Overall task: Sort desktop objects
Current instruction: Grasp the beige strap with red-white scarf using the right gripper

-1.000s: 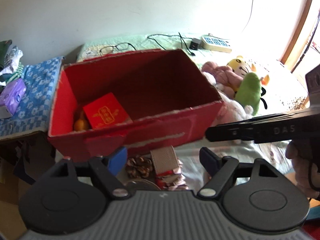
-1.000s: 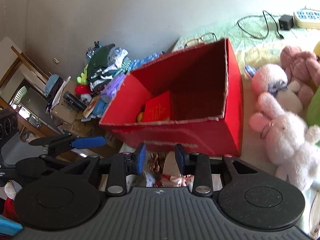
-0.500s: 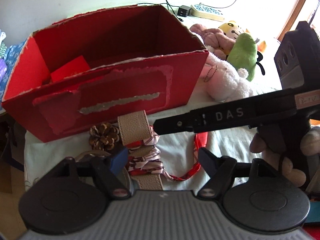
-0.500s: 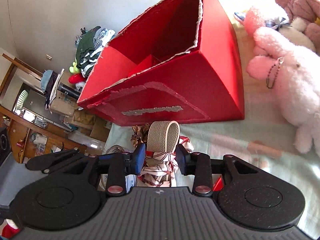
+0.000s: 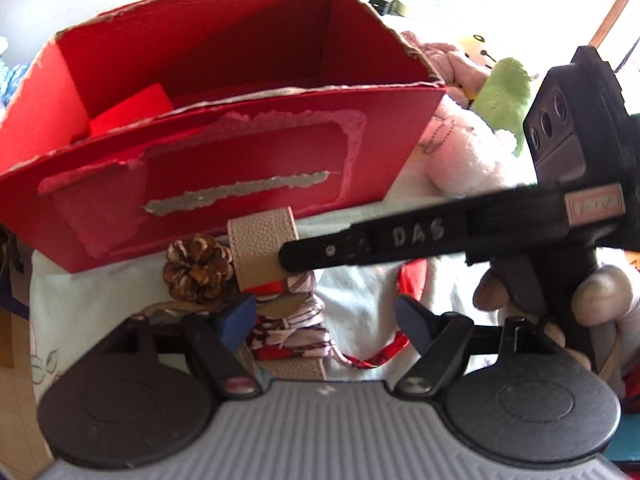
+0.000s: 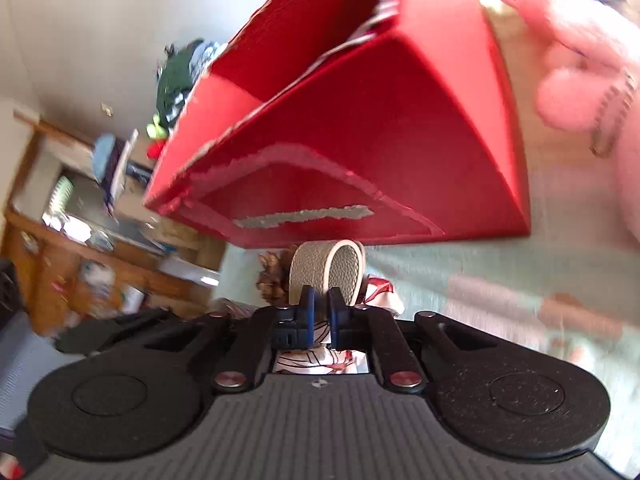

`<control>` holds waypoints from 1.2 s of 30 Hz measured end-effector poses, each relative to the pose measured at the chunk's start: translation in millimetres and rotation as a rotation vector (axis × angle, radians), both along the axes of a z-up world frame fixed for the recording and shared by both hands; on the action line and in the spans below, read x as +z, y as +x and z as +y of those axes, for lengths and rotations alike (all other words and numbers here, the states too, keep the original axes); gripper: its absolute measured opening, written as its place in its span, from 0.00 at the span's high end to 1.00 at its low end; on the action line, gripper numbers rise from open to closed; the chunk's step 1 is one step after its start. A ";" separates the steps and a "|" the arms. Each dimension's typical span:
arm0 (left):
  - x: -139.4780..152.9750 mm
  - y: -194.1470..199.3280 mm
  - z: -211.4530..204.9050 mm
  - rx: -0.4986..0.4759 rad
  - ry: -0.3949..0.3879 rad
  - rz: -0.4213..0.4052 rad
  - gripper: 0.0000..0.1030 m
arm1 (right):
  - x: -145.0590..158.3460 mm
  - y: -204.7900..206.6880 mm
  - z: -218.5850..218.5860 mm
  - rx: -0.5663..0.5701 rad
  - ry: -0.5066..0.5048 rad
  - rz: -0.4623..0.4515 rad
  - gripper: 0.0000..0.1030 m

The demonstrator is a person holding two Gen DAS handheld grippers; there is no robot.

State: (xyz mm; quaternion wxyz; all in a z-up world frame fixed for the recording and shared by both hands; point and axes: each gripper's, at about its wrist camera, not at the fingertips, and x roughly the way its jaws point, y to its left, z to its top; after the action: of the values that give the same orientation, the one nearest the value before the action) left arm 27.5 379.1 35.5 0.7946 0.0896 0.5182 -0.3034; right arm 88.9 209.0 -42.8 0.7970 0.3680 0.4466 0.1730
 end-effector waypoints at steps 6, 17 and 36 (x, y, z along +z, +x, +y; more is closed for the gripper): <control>-4.1 2.8 -10.0 -0.027 0.010 0.014 0.23 | 6.7 -15.3 -20.1 -0.054 -0.015 -0.012 0.94; -19.2 2.4 -32.7 -0.076 0.029 0.050 0.17 | 4.9 -28.7 -43.4 -0.105 0.007 0.009 0.72; -30.5 0.2 -35.8 -0.051 0.073 0.024 0.16 | -22.2 -14.0 -29.6 0.022 0.051 0.093 0.69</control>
State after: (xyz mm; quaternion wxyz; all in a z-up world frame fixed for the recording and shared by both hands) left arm 27.6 343.3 5.0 0.7765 0.1279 0.5360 -0.3055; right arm 74.9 179.4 -64.9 0.7638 0.3908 0.4828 0.1757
